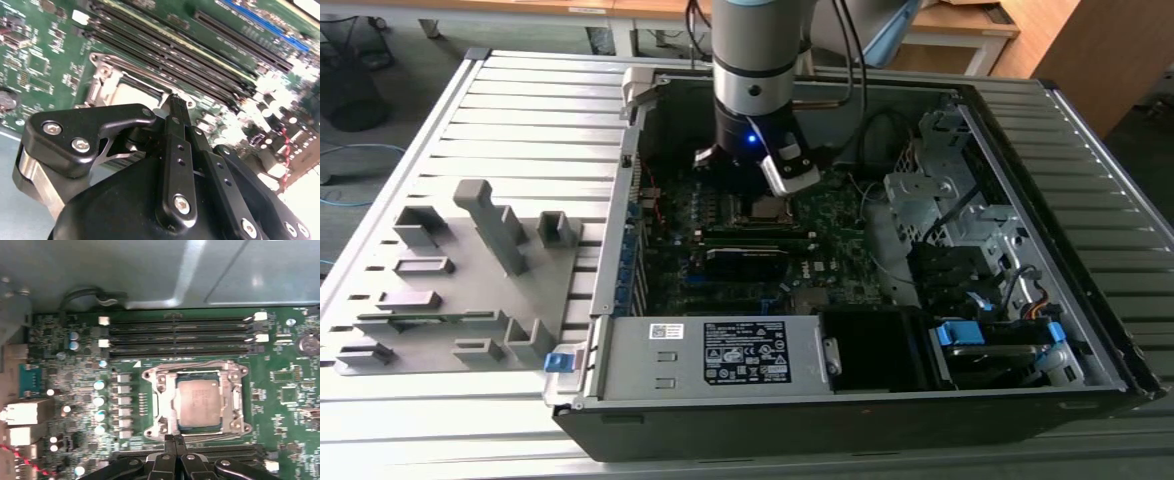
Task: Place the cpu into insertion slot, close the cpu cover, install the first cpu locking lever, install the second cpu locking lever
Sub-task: 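Install the second cpu locking lever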
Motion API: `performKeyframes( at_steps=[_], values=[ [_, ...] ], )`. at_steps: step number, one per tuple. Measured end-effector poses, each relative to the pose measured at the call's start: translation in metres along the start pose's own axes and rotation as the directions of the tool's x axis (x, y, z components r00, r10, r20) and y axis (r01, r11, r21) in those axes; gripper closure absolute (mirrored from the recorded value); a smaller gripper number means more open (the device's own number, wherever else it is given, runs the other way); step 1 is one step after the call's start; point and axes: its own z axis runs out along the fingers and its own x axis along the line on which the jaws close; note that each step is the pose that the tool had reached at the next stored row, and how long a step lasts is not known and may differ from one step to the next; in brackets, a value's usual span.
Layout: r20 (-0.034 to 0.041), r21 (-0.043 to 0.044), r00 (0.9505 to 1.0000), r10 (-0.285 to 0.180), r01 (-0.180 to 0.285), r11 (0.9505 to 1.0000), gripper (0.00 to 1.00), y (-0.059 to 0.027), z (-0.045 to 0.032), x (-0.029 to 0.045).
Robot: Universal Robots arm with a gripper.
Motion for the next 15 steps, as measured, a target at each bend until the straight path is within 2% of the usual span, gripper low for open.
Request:
performKeyframes(
  at_steps=[5, 15],
  values=[
    [0.0000, 0.0000, 1.0000, 0.001, -0.001, 1.0000, 0.90, 0.0040, 0.0010, -0.0057],
    [-0.0001, 0.0001, 1.0000, 0.000, 0.000, 1.0000, 0.90, 0.0241, 0.0035, -0.0161]
  ],
)
